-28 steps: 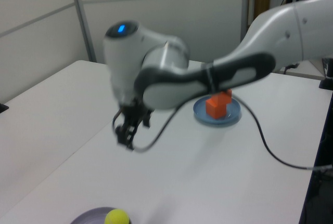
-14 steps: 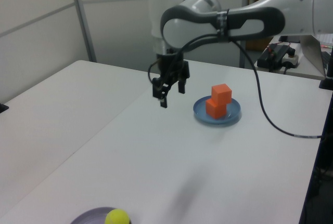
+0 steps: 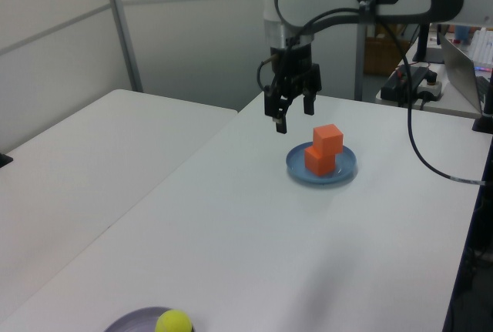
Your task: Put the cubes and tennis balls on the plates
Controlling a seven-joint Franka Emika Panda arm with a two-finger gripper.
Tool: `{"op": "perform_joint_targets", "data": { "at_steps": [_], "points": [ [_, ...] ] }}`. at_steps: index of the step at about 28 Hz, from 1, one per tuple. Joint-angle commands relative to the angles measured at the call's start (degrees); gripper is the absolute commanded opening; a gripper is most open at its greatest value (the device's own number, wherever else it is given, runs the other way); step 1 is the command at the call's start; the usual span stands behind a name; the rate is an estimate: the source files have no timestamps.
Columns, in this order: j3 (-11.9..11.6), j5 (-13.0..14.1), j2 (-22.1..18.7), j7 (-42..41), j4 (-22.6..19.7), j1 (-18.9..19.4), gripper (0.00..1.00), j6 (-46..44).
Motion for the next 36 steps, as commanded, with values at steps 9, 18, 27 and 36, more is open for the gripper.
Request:
{"op": "perform_joint_targets", "data": {
  "at_steps": [9,18,27,36],
  "points": [
    [0.7,1.4,-0.2,-2.2,0.5,-0.5,1.00,1.1],
    [0.6,1.4,-0.1,-2.3,0.5,-0.7,1.00,1.2],
    [0.6,1.4,0.1,-2.4,0.7,-0.7,1.00,1.4],
    [0.5,1.4,0.1,-3.6,0.7,-1.0,1.00,1.3]
  ]
}}
